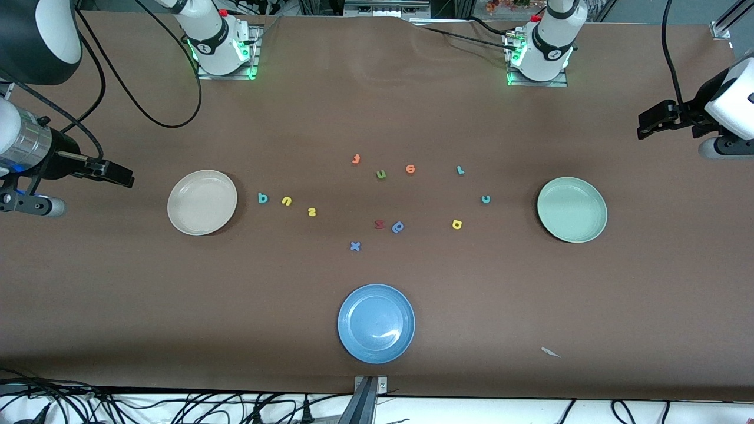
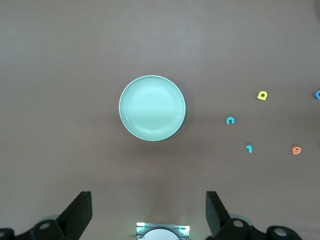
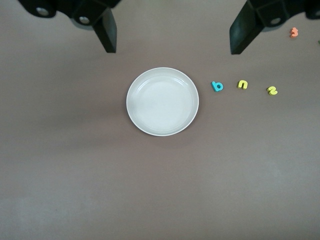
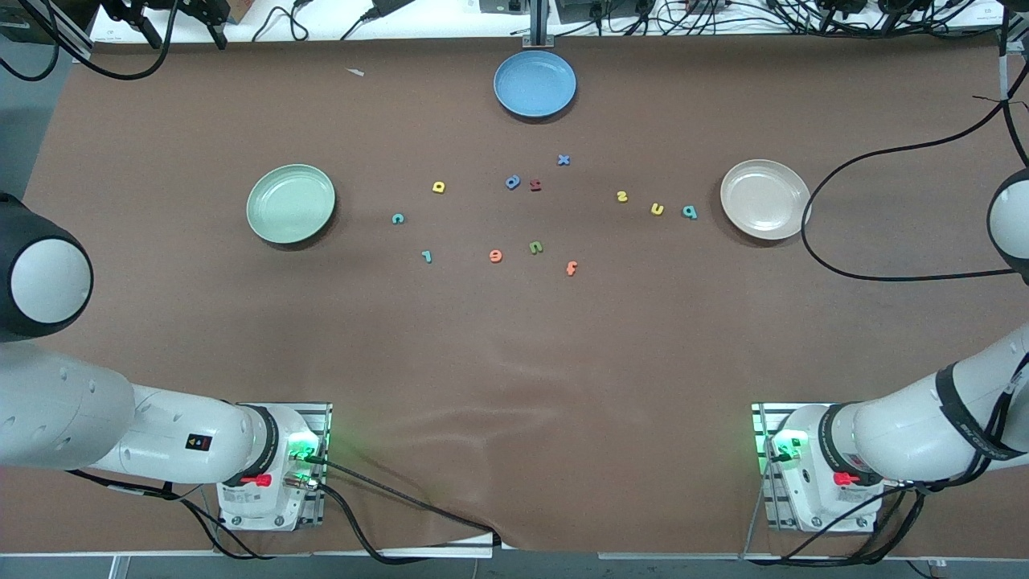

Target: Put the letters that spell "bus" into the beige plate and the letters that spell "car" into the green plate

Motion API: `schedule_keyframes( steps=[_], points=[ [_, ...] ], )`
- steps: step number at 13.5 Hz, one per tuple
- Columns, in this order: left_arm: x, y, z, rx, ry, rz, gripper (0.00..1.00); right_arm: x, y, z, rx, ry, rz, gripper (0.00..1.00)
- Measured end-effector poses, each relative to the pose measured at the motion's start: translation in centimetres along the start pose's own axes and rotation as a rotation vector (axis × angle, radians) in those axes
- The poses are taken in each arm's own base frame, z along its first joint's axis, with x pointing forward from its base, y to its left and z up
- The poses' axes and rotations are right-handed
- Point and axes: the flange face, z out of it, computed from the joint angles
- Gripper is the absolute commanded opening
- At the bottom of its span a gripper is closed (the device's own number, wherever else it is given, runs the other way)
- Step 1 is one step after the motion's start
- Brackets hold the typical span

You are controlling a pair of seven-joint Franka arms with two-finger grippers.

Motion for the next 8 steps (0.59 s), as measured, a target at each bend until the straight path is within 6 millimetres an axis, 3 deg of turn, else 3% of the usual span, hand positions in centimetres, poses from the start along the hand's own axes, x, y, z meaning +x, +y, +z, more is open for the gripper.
schedule_keyframes(
  steps=[8],
  points=[
    [0.0,-0.1,0.0,0.000,0.000,-0.003,1.00,0.3,-1.2,0.4,0.006,0.010,-0.104,0.99]
  ],
)
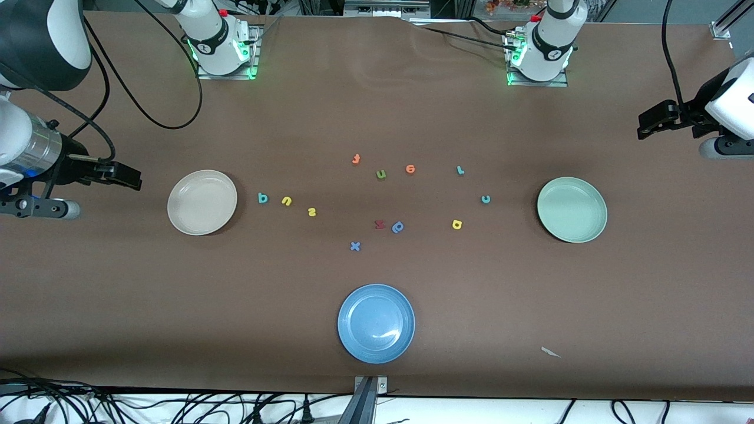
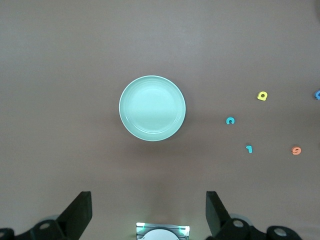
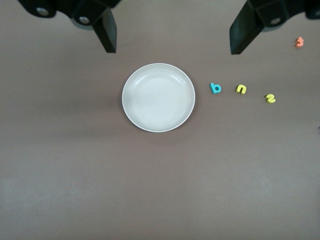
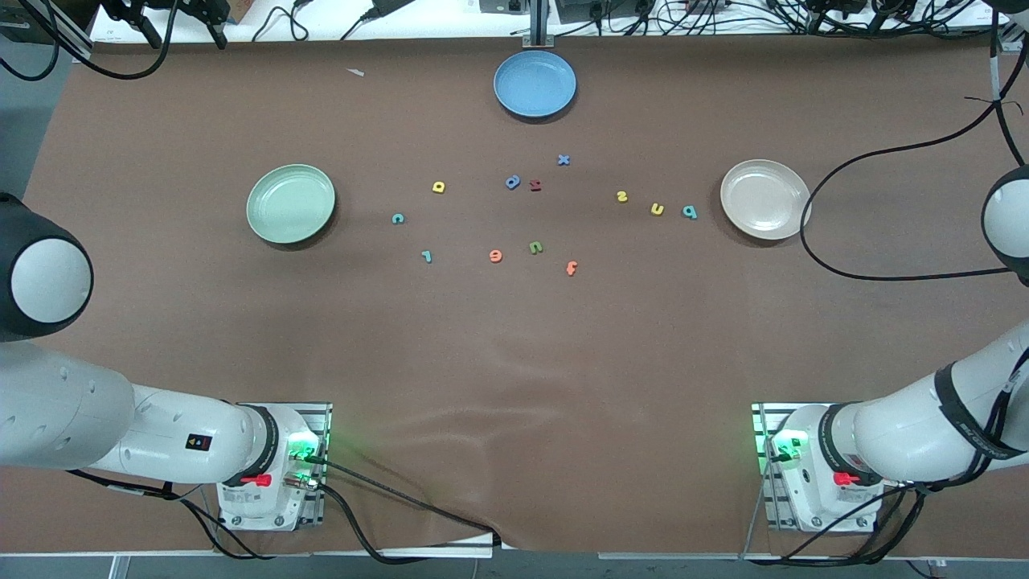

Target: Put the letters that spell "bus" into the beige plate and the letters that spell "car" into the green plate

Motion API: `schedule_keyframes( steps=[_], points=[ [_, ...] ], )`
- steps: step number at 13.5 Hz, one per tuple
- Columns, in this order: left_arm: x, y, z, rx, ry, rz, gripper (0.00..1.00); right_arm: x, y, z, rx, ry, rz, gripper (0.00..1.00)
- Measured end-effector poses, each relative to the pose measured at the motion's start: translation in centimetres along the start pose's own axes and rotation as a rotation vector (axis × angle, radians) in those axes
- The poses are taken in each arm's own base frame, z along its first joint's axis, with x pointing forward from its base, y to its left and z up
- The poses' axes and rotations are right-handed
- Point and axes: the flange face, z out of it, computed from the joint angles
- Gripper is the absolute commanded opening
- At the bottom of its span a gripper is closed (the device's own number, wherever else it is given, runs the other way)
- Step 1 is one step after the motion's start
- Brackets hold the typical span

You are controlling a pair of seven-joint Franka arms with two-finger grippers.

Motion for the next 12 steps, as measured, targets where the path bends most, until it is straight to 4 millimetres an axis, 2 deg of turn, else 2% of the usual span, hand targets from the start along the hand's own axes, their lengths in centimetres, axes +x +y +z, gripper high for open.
schedule_keyframes(
  steps=[5,10,12],
  points=[
    [0.3,-1.0,-0.2,-0.008,0.022,-0.020,1.00,0.0,0.0,0.0,0.001,0.000,-0.007,0.99],
    [0.9,-3.1,-0.1,-0.075,0.042,-0.062,1.00,0.0,-0.1,0.0,0.001,0.000,-0.013,0.99],
    [0.9,-3.0,-0.1,-0.075,0.042,-0.061,1.00,0.0,-0.3,0.0,0.001,0.001,-0.015,0.99]
  ],
)
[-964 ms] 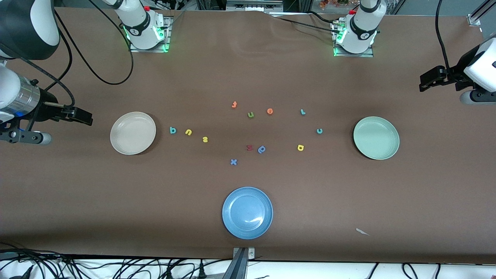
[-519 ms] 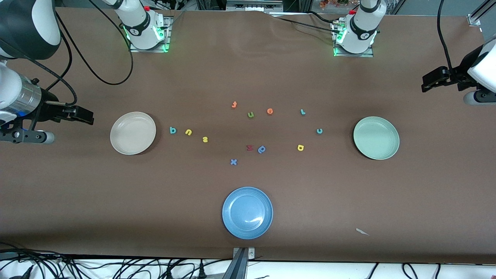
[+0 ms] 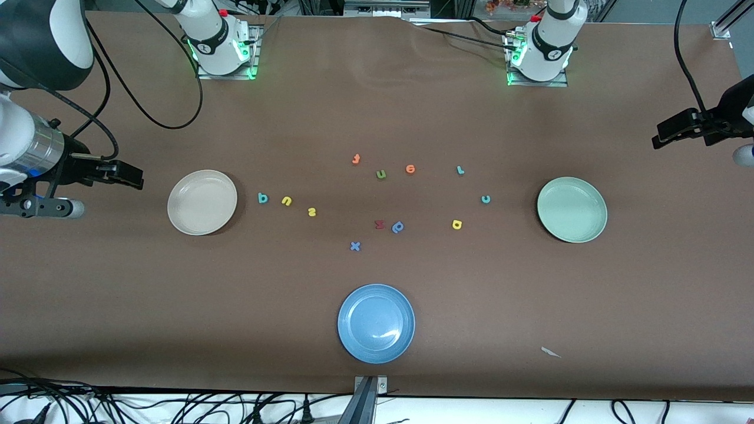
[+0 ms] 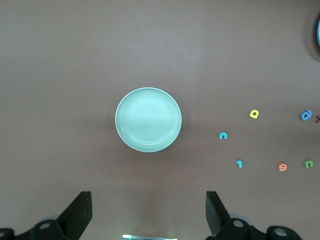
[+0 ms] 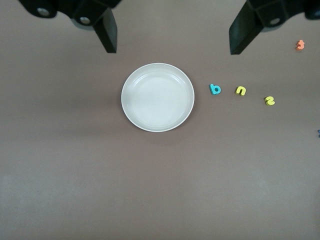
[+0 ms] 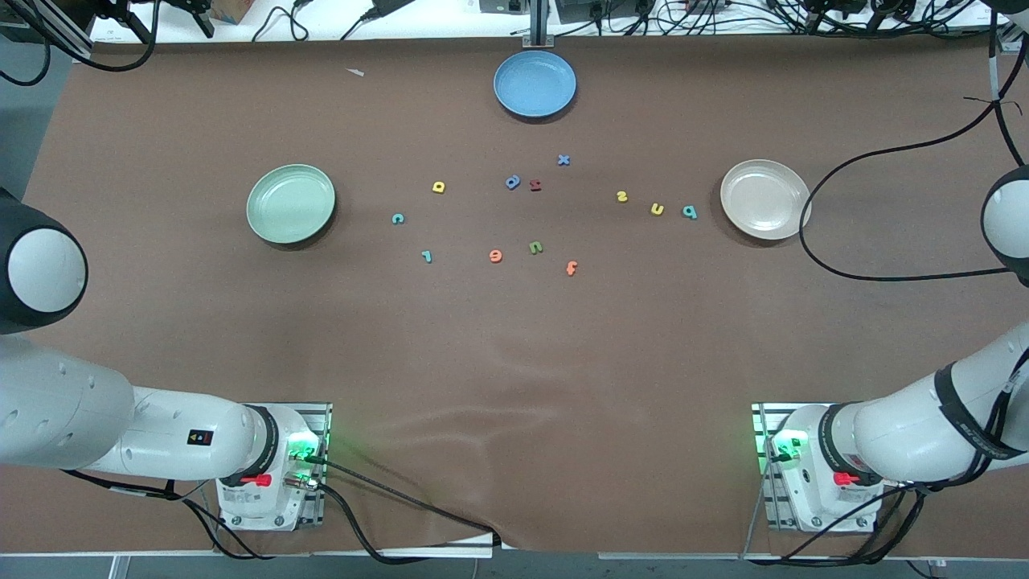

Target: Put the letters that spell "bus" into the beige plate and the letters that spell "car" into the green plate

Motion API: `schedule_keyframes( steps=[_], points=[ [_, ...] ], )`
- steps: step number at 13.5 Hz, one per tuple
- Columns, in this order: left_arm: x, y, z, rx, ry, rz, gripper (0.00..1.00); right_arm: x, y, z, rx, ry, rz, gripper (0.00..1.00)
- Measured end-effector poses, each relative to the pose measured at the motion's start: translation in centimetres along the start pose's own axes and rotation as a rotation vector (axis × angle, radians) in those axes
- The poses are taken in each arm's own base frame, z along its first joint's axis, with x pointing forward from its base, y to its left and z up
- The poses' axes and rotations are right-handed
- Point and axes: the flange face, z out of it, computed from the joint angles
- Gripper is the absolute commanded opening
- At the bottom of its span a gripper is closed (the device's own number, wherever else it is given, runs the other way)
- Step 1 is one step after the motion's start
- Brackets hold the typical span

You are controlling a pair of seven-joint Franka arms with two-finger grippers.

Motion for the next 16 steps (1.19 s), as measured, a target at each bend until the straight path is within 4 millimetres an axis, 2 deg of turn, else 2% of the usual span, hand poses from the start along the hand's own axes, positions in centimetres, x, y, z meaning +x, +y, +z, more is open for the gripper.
schedule_keyframes(
  steps=[4,16],
  points=[
    [0.0,0.5,0.0,0.000,0.000,0.009,1.00,-0.1,-0.4,0.0,0.000,0.000,-0.006,0.99],
    [-0.1,0.4,0.1,0.001,-0.010,0.007,1.00,-0.2,-1.4,0.0,-0.002,0.001,-0.022,0.99]
  ],
)
